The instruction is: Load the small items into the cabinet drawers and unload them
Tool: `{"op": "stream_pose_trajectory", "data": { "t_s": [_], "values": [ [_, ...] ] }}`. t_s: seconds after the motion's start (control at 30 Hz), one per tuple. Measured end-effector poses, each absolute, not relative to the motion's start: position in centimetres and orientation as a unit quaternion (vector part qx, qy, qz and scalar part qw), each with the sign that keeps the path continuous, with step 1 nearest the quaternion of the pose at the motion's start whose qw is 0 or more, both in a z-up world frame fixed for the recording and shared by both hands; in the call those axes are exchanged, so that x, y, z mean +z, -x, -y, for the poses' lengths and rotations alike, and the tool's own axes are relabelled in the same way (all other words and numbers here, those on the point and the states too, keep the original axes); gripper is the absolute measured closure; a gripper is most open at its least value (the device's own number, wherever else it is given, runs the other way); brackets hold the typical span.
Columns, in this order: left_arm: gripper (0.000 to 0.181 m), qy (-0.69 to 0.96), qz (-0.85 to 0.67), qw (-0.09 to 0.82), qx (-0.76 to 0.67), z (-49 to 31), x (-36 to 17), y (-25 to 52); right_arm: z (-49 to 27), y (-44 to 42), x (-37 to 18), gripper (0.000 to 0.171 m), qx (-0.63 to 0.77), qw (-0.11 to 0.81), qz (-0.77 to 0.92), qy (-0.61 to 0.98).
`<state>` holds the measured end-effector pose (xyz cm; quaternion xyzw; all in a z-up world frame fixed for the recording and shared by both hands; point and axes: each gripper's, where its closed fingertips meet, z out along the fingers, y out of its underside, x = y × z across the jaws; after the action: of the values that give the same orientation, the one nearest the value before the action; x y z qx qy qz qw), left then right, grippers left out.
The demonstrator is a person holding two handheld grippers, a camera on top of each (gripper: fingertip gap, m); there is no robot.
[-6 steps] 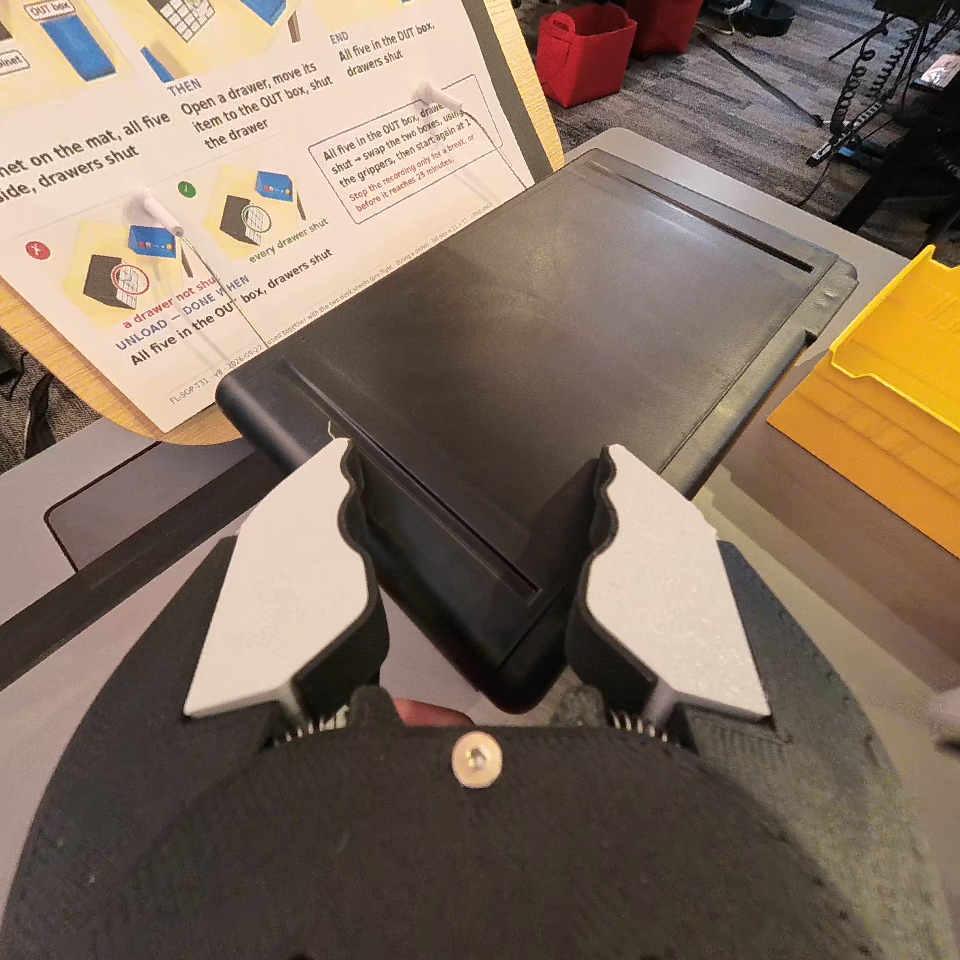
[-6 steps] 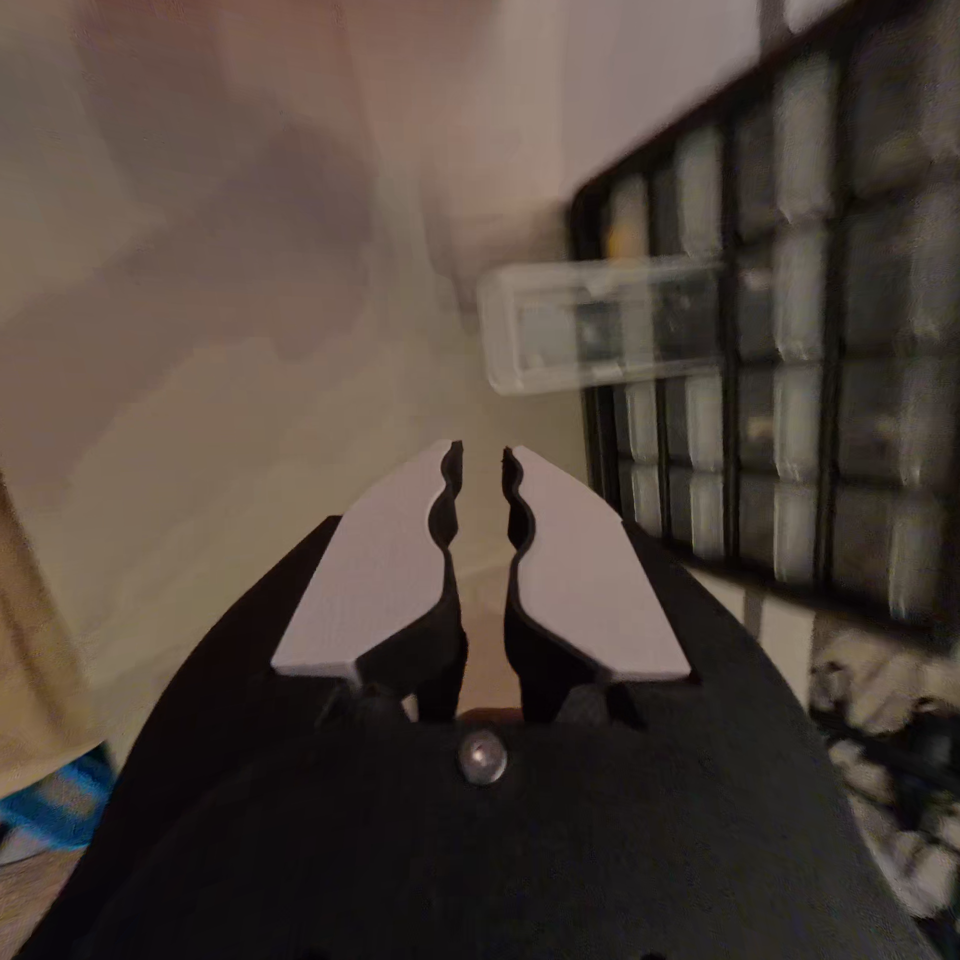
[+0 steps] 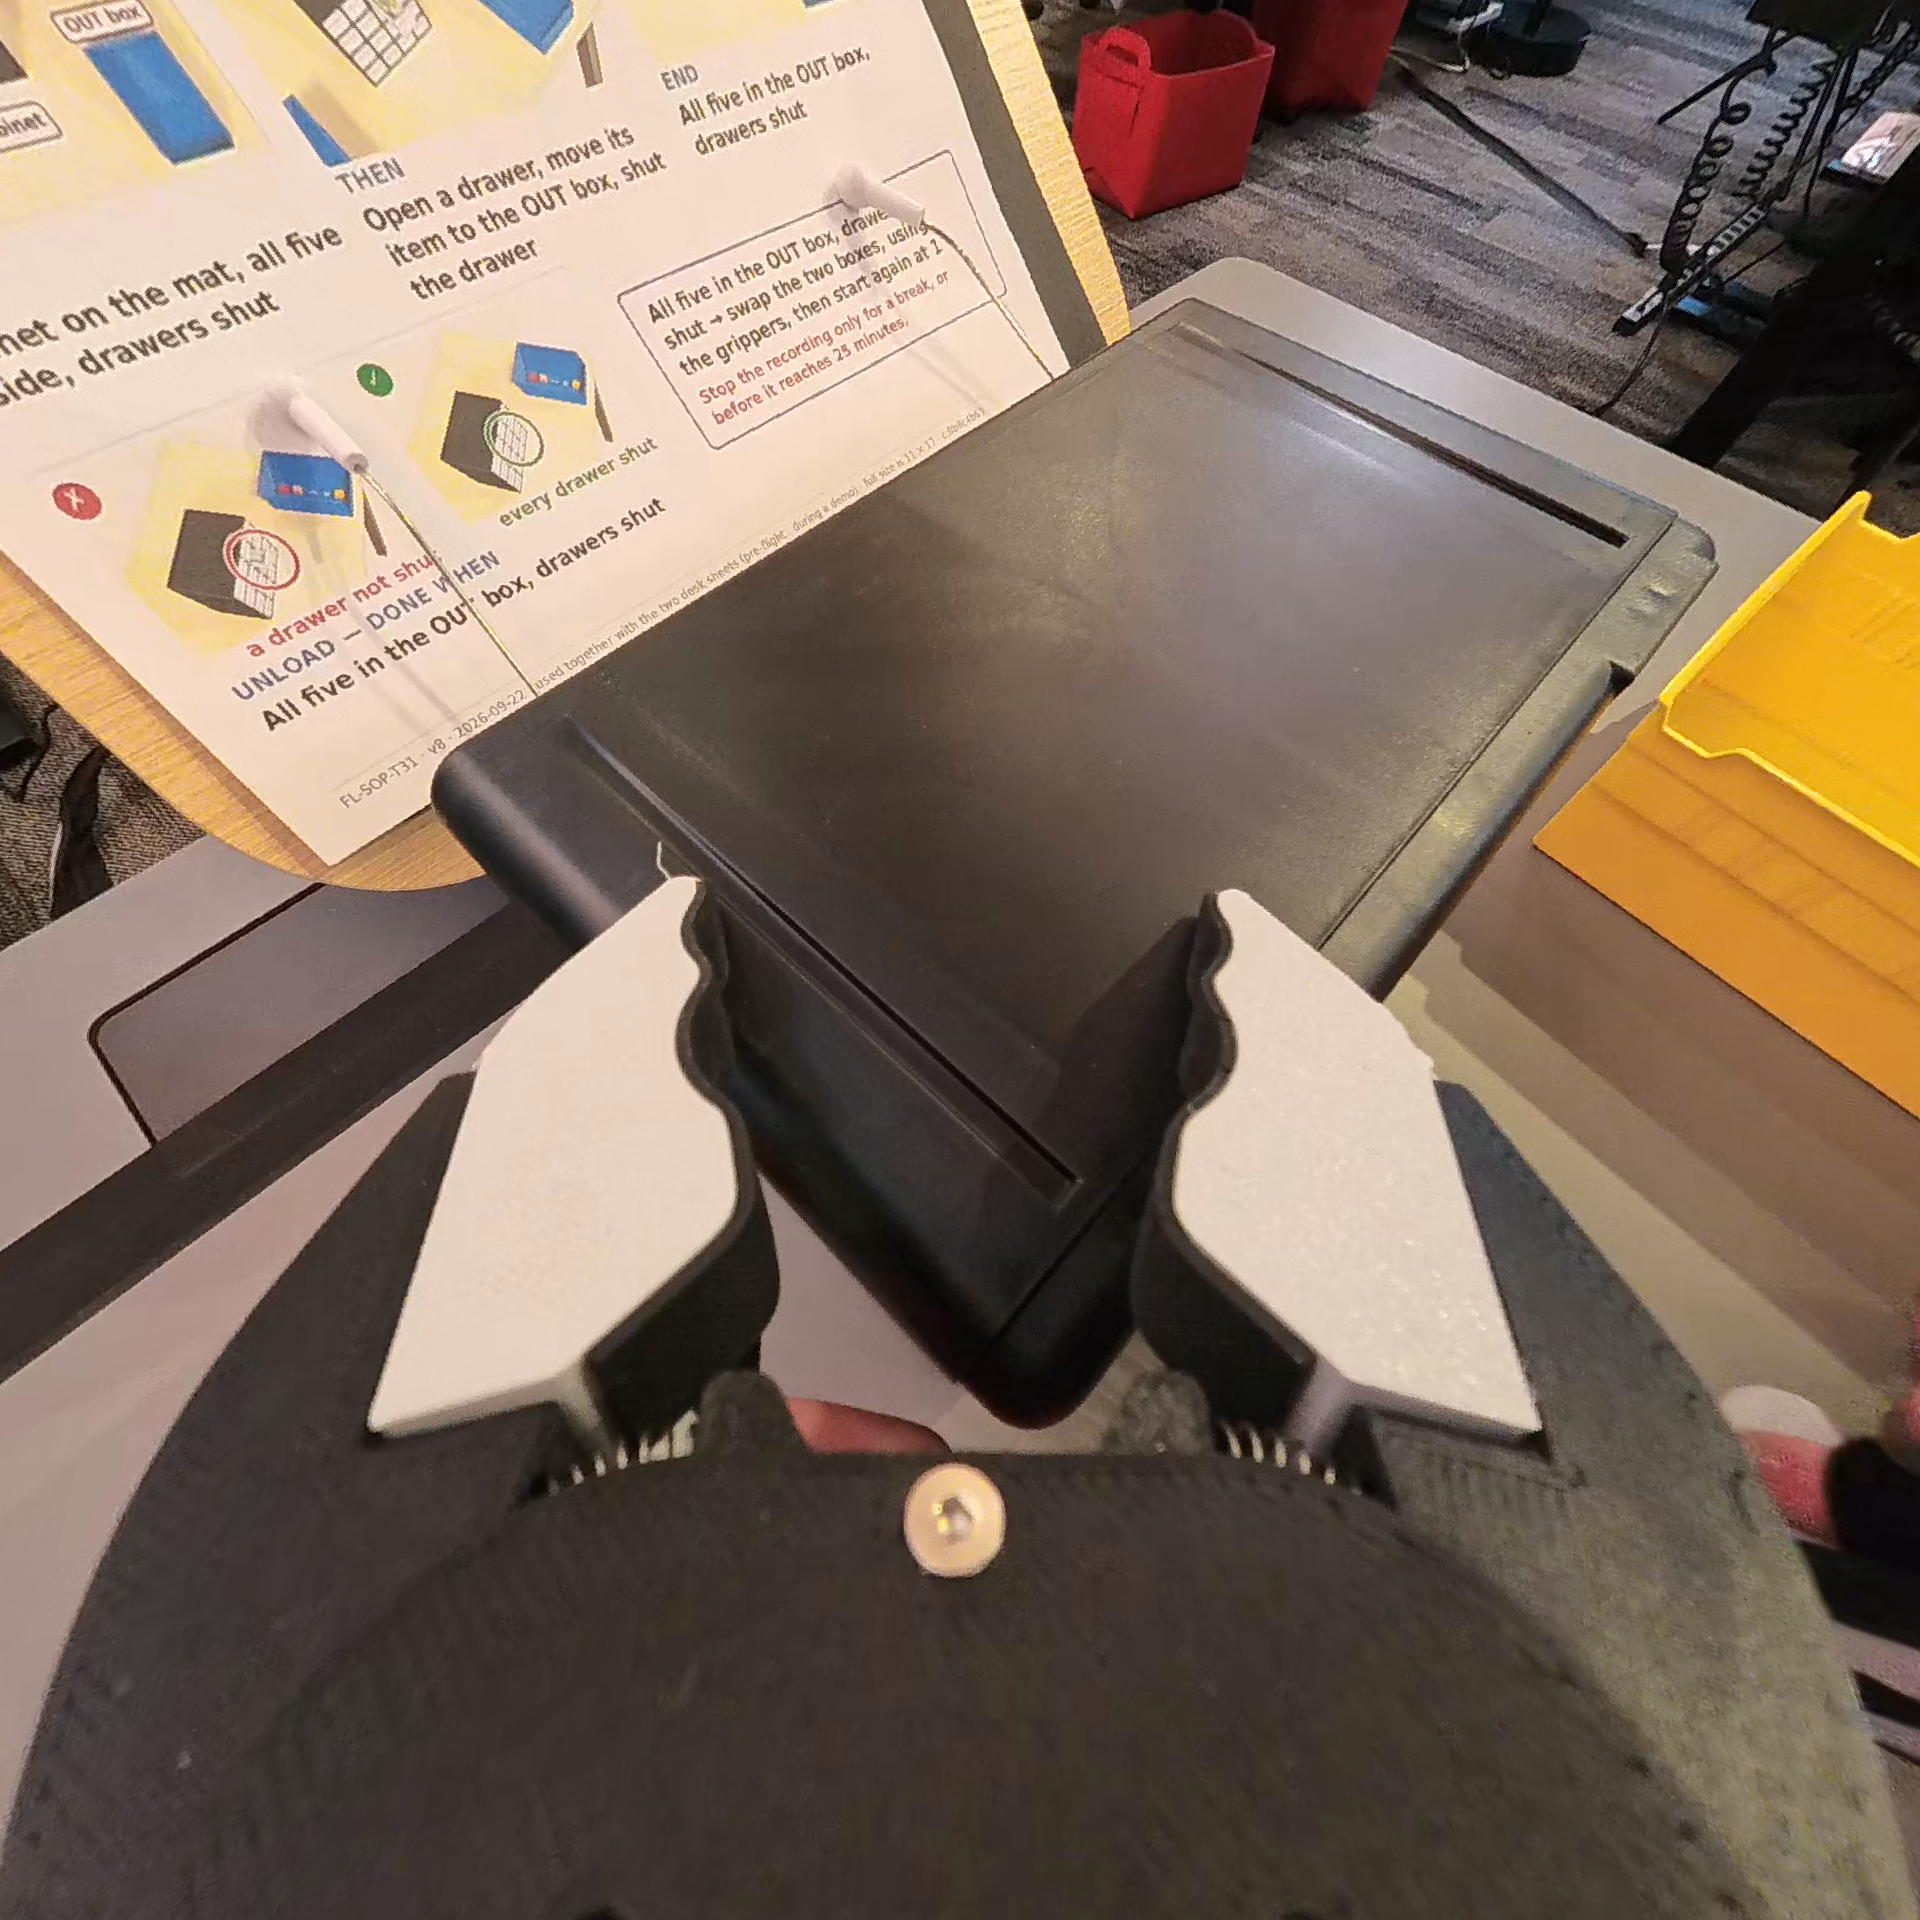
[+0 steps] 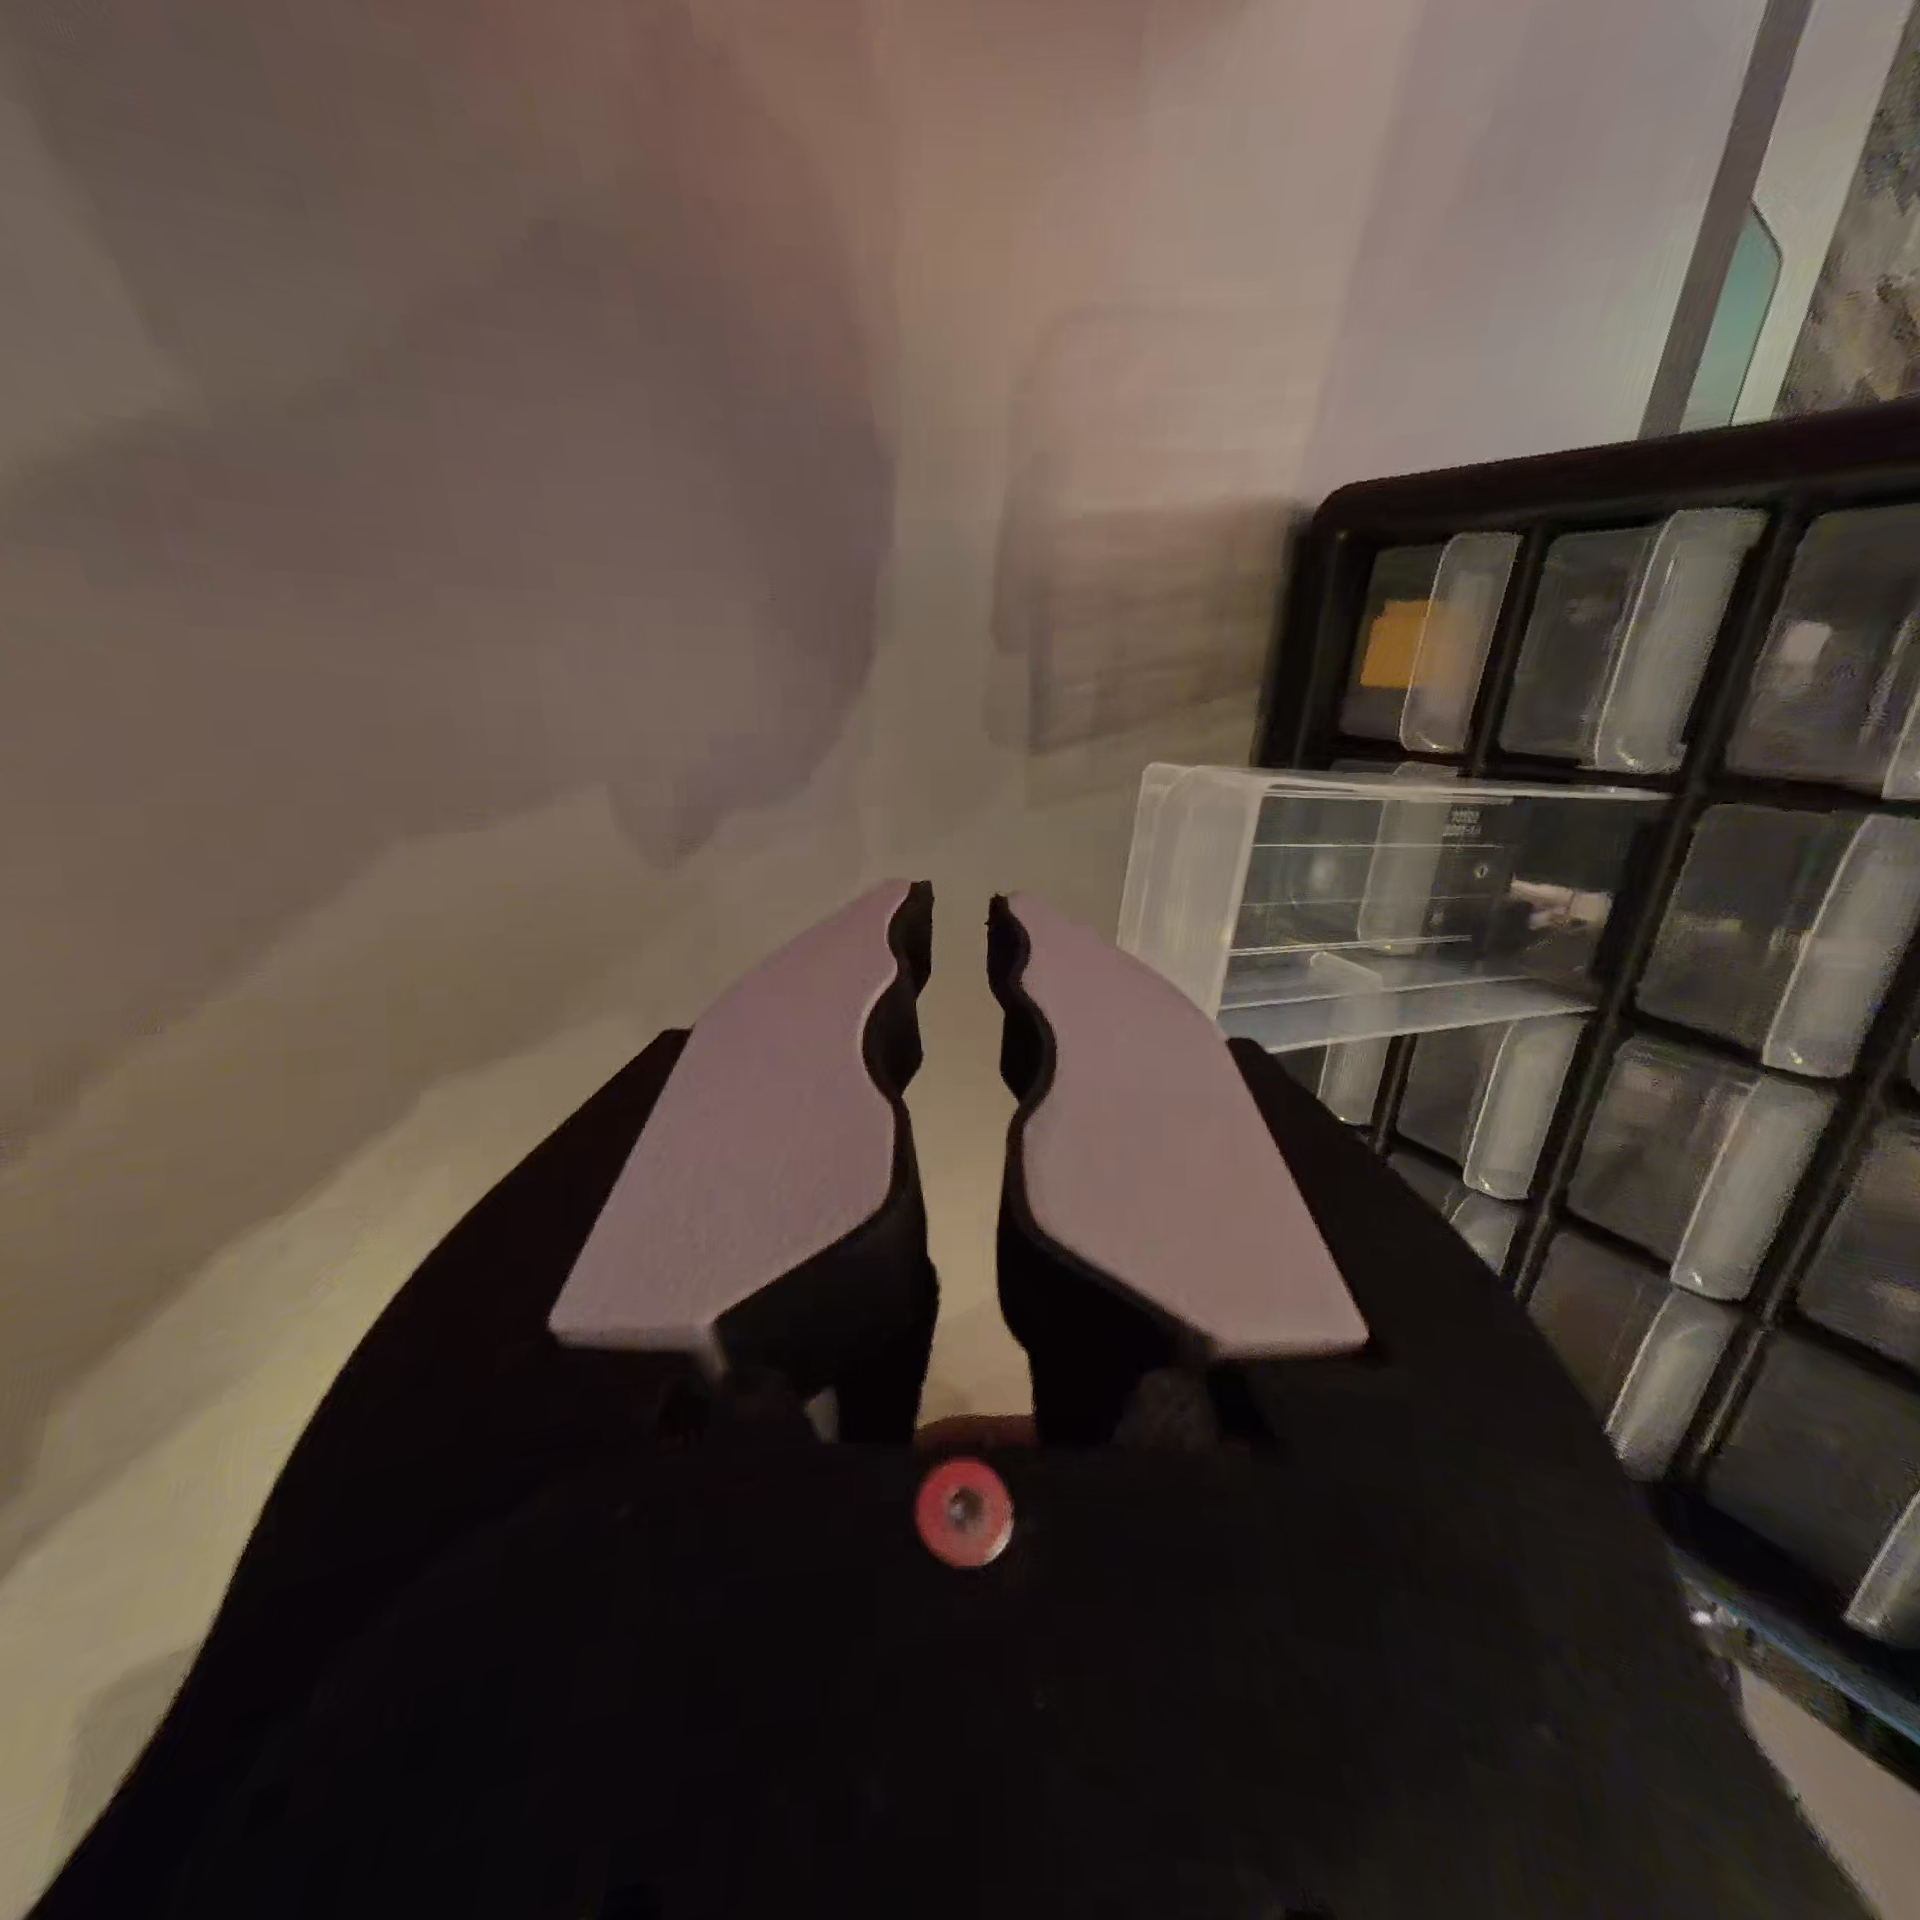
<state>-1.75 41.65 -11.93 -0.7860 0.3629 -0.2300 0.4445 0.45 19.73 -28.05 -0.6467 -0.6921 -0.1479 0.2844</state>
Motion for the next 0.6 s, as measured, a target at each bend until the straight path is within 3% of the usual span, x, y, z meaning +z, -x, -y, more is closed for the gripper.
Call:
{"op": "stream_pose_trajectory", "data": {
  "t_s": [0.6],
  "values": [
    [0.095, 0.782, -0.364, 0.449, -0.233, -41.6, -11.9, 1.7, -27.5, -1.6, -23.2, 0.163, -0.263, 0.408, 0.590, 0.645]
  ]
}}
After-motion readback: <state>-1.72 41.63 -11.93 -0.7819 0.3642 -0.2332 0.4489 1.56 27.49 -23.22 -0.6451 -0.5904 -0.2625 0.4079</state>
